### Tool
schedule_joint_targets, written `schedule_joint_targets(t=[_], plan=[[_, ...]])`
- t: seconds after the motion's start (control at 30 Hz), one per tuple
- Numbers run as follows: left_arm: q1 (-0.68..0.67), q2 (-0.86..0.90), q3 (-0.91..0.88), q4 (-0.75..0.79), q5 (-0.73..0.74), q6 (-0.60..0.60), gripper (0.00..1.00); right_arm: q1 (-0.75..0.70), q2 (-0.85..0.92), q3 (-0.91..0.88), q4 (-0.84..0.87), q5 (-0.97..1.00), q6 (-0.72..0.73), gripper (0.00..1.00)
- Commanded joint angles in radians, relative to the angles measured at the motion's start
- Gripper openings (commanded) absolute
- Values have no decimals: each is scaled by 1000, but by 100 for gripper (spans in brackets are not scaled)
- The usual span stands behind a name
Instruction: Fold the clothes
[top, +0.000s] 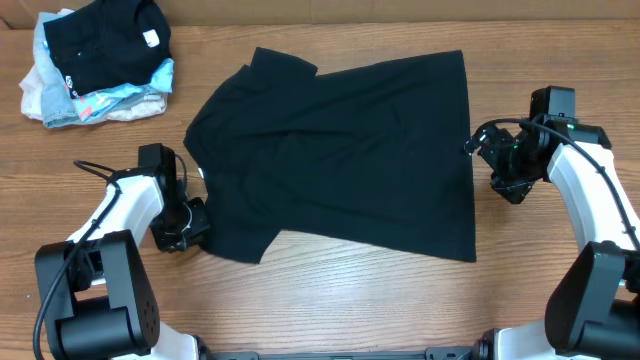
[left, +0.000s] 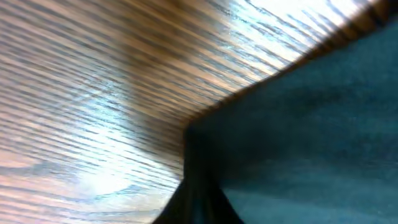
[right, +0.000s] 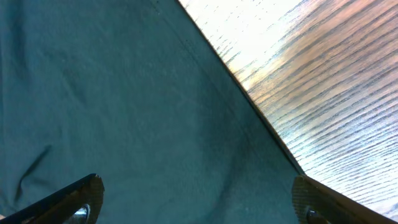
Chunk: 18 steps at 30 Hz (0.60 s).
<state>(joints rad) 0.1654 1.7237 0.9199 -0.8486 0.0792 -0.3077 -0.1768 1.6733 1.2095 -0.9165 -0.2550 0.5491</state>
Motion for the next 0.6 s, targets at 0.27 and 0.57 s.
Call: schedule_joint_targets(t=[0.27,0.57], plan=[[-3,7,46,-206,54,-19,4,-2,-24,2,-1,-1,-7,100],[-46,-278,96,-281,53,-60,4,-2,-24,2,-11,-1,-7,100]])
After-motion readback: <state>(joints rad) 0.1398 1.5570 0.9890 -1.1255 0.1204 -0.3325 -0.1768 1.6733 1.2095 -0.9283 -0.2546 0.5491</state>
